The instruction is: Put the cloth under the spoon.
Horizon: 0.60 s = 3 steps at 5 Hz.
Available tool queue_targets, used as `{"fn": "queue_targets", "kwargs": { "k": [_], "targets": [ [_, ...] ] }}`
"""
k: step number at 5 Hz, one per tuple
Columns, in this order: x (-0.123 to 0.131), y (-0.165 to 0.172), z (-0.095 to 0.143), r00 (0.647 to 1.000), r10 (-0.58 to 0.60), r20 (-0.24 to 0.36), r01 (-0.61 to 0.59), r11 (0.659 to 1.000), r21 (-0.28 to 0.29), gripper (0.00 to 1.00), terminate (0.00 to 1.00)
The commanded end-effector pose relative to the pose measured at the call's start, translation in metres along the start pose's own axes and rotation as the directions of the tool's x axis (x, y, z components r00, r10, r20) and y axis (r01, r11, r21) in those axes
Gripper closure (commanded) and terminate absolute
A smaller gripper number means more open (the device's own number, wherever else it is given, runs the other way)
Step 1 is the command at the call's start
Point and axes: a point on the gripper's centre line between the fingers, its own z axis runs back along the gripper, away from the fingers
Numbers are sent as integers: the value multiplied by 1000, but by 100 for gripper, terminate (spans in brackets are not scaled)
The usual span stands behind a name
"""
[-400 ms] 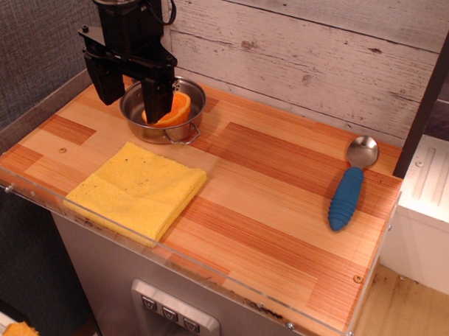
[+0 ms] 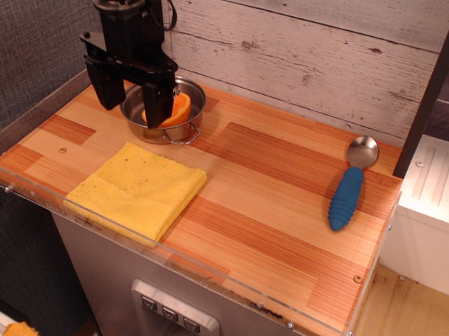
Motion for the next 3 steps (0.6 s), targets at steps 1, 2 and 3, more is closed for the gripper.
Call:
{"fn": "queue_targets", "kwargs": {
  "k": [1, 2, 3],
  "targets": [
    [-40, -12, 0, 993, -112, 36, 112, 994, -7, 0, 0],
    [-53, -16, -21, 991, -131, -9, 132, 991, 20, 0, 0],
    [-54, -13, -40, 993, -116, -35, 117, 992, 41, 0, 0]
  ]
}}
